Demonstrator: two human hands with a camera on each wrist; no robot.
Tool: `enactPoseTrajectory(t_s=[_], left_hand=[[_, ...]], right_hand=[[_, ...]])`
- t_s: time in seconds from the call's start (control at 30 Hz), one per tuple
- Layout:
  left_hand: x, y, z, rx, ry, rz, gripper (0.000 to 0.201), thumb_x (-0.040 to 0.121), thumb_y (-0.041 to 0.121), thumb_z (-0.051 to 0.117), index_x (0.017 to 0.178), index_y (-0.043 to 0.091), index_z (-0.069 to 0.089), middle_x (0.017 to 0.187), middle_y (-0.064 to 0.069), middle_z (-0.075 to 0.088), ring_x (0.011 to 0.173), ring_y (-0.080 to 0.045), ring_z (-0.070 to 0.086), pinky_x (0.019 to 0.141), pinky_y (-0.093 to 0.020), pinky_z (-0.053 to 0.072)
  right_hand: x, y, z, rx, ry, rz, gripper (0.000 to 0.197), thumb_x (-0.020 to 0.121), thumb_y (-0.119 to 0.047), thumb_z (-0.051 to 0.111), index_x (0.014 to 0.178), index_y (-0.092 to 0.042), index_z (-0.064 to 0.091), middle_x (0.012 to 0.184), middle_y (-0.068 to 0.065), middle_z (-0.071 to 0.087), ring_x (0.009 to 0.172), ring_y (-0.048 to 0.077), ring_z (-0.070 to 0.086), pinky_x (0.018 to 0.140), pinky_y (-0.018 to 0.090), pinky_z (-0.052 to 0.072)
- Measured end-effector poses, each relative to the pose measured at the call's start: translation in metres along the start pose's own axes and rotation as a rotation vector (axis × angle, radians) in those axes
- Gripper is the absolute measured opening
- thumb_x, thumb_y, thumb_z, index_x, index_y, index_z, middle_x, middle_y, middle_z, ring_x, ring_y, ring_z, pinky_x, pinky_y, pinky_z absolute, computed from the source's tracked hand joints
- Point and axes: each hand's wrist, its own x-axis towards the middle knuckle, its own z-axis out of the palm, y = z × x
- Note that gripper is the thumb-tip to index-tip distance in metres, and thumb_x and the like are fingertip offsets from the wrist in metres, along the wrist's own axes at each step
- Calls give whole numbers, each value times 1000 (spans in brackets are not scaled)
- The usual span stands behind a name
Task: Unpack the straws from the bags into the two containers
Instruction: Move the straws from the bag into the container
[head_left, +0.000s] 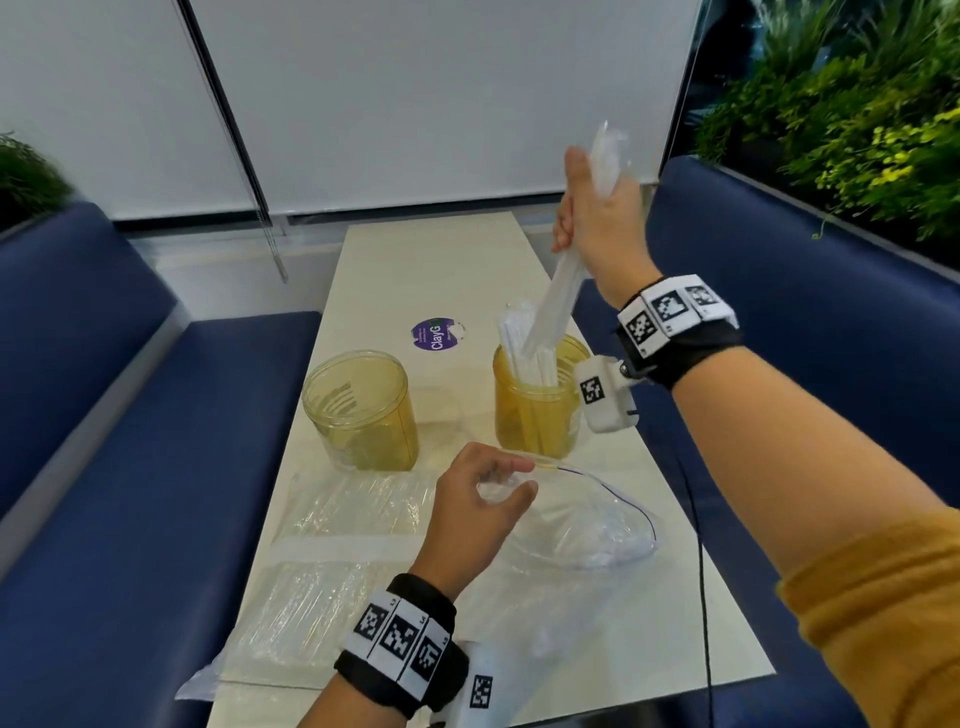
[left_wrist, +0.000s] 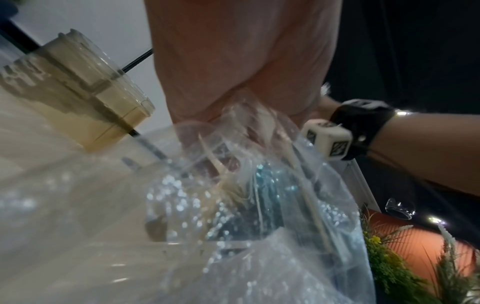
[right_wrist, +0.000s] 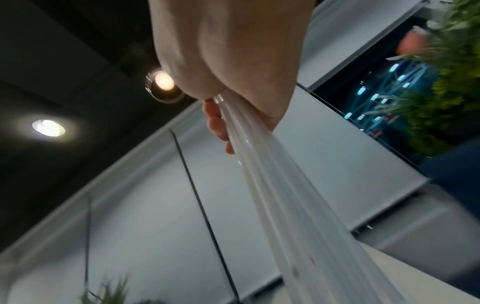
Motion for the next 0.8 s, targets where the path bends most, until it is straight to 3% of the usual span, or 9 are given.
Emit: enactPoseTrajectory(t_s=[0.13, 0.33, 0.43, 0.5, 0.6, 0.67, 0.73, 0.8], left_hand=[[0, 1, -1, 8, 9, 18, 19, 85, 7, 77, 92, 25, 76, 96, 8, 64, 93, -7, 62, 85, -28, 53], [2, -2, -5, 11, 40, 28, 22, 86, 7, 75, 91, 28, 77, 96, 14, 65, 95, -8, 63, 87, -42, 58], [3, -2, -6, 5, 31, 14, 24, 87, 4, 73, 93, 27, 77, 97, 15, 64, 95, -7, 63, 86, -48, 59], [3, -1, -7, 2, 25, 6, 27, 87, 1, 71, 94, 26, 77, 97, 16, 64, 95, -7, 63, 86, -49, 59], [5, -1, -8, 4, 19, 7, 28, 87, -2, 70, 95, 25, 76, 97, 17, 63, 95, -6, 62, 87, -50, 59], [6, -2, -9, -1, 16, 3, 29, 87, -3, 69, 95, 24, 76, 96, 17, 63, 95, -8, 62, 88, -51, 58], [7, -2, -10, -7, 10, -2, 30, 87, -4, 67, 96, 23, 77, 97, 18, 63, 96, -10, 63, 88, -51, 58], [8, -1, -9, -9, -4, -10, 32, 86, -5, 65, 98, 22, 76, 99, 19, 63, 97, -11, 66, 89, -51, 58]], right_hand=[[-2, 69, 0, -164, -42, 98, 43, 102, -42, 50, 69, -14, 52, 54, -1, 53, 47, 10, 52, 55, 23, 49], [-19, 136, -4, -446, -152, 295, 55, 101, -46, 48, 80, 0, 69, 78, 9, 71, 74, 18, 63, 86, 36, 48], [-25, 145, -9, -601, -251, 440, 41, 95, -45, 59, 92, -5, 70, 90, 5, 70, 88, 24, 65, 80, 32, 50], [-27, 142, -13, -691, -344, 490, 45, 86, -43, 72, 110, -6, 66, 105, 9, 65, 100, 27, 62, 88, 34, 51], [-25, 129, -18, -674, -371, 447, 77, 77, -34, 84, 140, -7, 48, 133, 11, 58, 122, 28, 55, 102, 37, 47], [-21, 113, -22, -655, -358, 364, 87, 75, -32, 86, 146, -12, 41, 139, 9, 53, 127, 26, 51, 104, 34, 43], [-20, 92, -26, -700, -354, 221, 77, 79, -34, 82, 144, -15, 44, 137, 7, 54, 124, 21, 52, 99, 30, 41], [-24, 63, -28, -752, -380, 80, 56, 86, -38, 74, 135, -19, 54, 126, 2, 60, 110, 13, 56, 95, 27, 45]])
